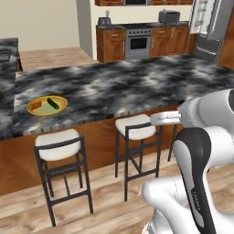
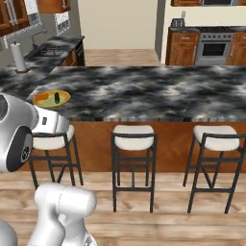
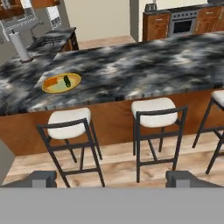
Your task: Take the cheese, steak, and cucumber from the fridge and place them on the plate on the dining counter to create an appetizer plate.
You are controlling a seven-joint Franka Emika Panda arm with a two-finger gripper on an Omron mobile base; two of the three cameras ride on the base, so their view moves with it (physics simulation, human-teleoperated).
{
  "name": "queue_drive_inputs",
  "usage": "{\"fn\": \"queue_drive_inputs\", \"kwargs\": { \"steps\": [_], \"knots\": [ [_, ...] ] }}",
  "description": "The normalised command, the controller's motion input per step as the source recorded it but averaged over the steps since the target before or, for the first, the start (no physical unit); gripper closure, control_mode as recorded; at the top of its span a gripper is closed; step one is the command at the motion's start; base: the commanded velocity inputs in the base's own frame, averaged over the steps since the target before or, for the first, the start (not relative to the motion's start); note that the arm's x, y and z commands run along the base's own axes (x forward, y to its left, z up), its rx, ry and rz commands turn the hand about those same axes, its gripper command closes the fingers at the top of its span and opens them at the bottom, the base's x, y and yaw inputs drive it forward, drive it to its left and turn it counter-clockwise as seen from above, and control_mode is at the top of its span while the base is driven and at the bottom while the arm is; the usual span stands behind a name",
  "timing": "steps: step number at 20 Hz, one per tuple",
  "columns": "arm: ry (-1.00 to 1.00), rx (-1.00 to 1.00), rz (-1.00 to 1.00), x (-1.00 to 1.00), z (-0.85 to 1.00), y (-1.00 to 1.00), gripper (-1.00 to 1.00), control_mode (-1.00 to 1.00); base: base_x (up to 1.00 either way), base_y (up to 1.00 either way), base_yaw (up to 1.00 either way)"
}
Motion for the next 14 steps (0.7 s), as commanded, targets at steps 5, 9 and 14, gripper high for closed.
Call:
{"fn": "queue_drive_inputs", "kwargs": {
  "steps": [5,9,14],
  "knots": [
    [0.00,0.00,0.00,0.00,0.00,0.00,-1.00,1.00,-0.08,-1.00,-0.18],
    [0.00,0.00,0.00,0.00,0.00,0.00,-1.00,1.00,0.00,-1.00,-0.12],
    [0.00,0.00,0.00,0.00,0.00,0.00,-1.00,1.00,0.08,-1.00,-0.06]
  ]
}}
